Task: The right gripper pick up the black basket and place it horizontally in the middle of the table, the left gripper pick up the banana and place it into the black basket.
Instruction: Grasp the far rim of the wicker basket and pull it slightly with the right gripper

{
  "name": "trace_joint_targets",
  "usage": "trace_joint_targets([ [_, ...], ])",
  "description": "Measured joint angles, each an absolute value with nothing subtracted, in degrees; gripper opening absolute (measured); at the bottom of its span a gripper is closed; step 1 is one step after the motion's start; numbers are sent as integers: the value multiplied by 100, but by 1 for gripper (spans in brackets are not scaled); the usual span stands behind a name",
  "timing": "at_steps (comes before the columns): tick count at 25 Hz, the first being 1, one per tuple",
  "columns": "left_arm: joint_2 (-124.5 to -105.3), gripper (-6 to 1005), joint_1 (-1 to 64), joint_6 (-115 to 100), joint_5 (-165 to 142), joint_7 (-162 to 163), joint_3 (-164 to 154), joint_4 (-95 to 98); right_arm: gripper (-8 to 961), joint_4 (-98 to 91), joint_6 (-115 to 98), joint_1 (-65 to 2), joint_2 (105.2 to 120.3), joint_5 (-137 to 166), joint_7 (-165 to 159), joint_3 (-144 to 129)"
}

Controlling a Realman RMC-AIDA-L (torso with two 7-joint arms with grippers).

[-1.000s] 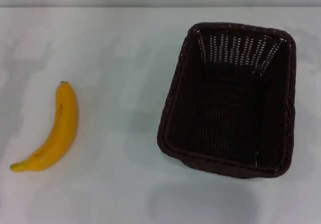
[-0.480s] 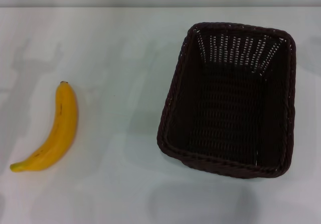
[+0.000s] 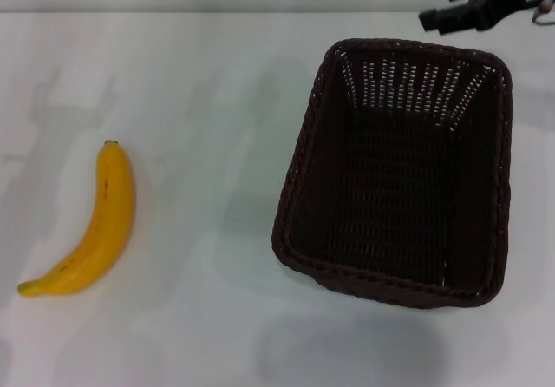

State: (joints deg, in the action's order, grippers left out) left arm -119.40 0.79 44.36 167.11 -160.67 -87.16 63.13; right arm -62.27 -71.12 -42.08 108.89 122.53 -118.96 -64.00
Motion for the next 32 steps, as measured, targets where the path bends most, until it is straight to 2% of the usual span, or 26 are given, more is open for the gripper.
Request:
trace_joint_targets([
  [7,-11935,879,79,4438,16699,-16061,-8825,6273,596,-6033,-7113,-4573,11094,12920,-11930,-6380],
  [15,-11943,878,73,4462,16702,-16058,-9034,6206,596,-5567,-6969,-4914,11133,13216,-11919,-6385],
  [20,-11944,879,70,4462,16699,-16058,-9114,6197,595,-5376,-6792,-5113,11210,13540,-11914,-6371],
  [32,-11937,879,-80,4693,16690,-16058,-9193,6205,594,-4842,-6669,-5381,11180,13749,-11933,-6386],
])
